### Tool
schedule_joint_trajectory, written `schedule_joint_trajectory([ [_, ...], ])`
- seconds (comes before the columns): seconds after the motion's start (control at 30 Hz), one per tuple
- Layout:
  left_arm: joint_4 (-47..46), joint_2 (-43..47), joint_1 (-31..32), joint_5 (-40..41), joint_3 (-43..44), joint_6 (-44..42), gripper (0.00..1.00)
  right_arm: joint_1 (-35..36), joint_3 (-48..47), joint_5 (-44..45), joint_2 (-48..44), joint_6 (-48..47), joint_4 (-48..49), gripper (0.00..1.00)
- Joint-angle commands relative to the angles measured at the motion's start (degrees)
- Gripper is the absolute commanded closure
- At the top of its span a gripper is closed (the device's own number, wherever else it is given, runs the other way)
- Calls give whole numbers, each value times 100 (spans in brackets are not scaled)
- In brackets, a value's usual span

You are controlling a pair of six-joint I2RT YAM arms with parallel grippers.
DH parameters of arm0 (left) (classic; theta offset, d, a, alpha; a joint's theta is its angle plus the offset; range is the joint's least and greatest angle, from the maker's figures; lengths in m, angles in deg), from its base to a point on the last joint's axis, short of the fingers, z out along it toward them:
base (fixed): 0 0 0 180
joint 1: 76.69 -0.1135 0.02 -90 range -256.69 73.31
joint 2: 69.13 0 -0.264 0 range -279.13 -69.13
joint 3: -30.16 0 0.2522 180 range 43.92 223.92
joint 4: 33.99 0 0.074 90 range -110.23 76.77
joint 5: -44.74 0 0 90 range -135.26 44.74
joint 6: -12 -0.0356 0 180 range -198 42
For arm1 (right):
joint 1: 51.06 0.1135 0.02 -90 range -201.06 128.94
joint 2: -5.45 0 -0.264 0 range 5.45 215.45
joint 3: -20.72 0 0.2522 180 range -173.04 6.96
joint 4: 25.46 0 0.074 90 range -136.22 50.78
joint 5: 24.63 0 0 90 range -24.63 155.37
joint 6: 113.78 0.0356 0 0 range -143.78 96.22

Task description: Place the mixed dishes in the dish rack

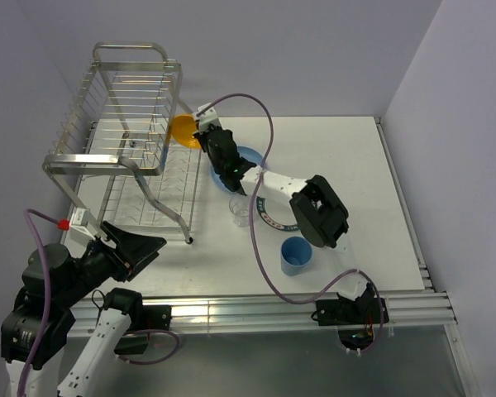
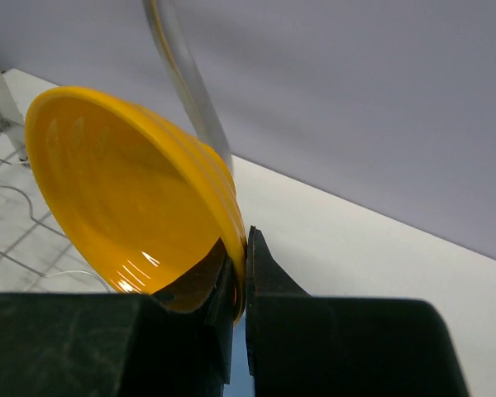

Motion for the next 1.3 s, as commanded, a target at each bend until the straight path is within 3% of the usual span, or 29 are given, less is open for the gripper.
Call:
schedule_joint_trajectory([
  [0.0, -270, 134, 13, -150, -102, 23, 23, 1, -817, -425, 478, 59, -105, 100],
  [0.37, -86, 257, 13, -45, -103, -38, 24, 1, -2206, -486, 1604, -187, -27, 100],
  [0.87, -41, 529, 22, -105, -401, -21, 23, 19, -2646, -574, 2132, -1338, 483, 100],
  [1.27, 135, 310, 74, -211, -234, -512, 22, 115, -2937, -610, 2650, -2059, 764, 100],
])
